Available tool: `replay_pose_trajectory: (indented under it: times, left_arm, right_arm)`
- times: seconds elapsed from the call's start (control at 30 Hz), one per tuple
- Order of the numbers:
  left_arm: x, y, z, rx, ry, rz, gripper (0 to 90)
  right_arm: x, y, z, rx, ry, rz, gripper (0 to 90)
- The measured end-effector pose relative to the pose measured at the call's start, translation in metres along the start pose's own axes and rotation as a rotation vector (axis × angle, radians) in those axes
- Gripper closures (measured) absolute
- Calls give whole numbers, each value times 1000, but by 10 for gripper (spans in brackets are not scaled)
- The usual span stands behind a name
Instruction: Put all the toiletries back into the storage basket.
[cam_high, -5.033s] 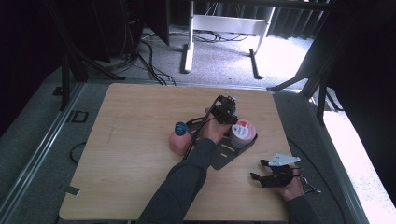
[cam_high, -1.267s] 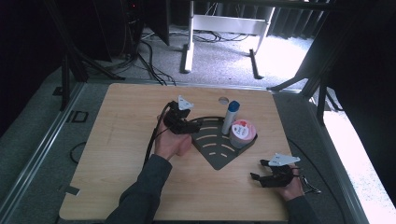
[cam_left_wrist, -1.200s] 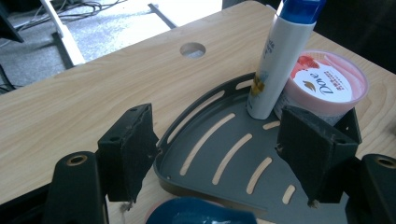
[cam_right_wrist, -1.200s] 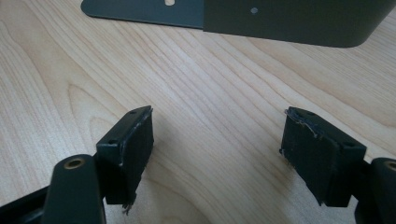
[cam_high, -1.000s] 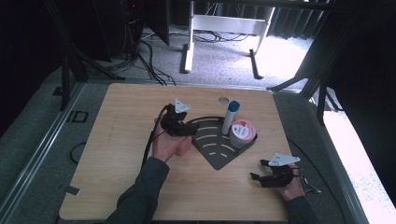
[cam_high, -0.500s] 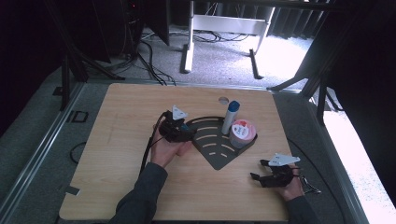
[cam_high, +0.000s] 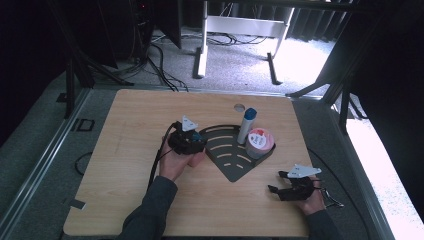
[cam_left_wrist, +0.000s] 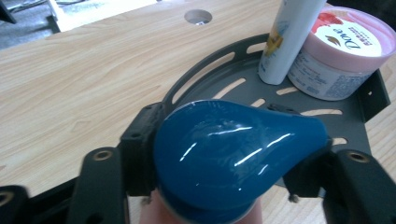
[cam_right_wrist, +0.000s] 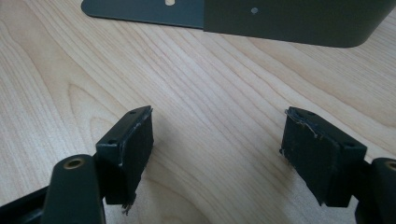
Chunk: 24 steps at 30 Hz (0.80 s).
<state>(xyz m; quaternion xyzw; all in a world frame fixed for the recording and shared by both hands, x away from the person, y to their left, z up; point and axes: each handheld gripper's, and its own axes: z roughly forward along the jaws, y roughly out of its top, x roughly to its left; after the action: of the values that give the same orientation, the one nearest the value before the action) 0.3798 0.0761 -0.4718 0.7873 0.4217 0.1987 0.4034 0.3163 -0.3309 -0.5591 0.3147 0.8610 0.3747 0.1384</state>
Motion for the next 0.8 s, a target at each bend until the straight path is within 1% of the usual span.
replay_pose_trajectory:
  times: [0.4, 0.47, 0.63, 0.8]
  left_arm:
    - [4, -3, -2, -12, 4, -16, 505]
    - [5, -4, -2, -15, -3, -26, 508]
    - [5, -5, -3, -22, -1, -29, 511]
    - [4, -5, -3, -25, 7, -22, 512]
  right_arm:
    - [0, 0, 0, 0, 1, 0, 246]
    - [0, 0, 0, 0, 1, 0, 246]
    - [0, 0, 0, 0, 1, 0, 245]
    - [0, 0, 0, 0, 1, 0, 245]
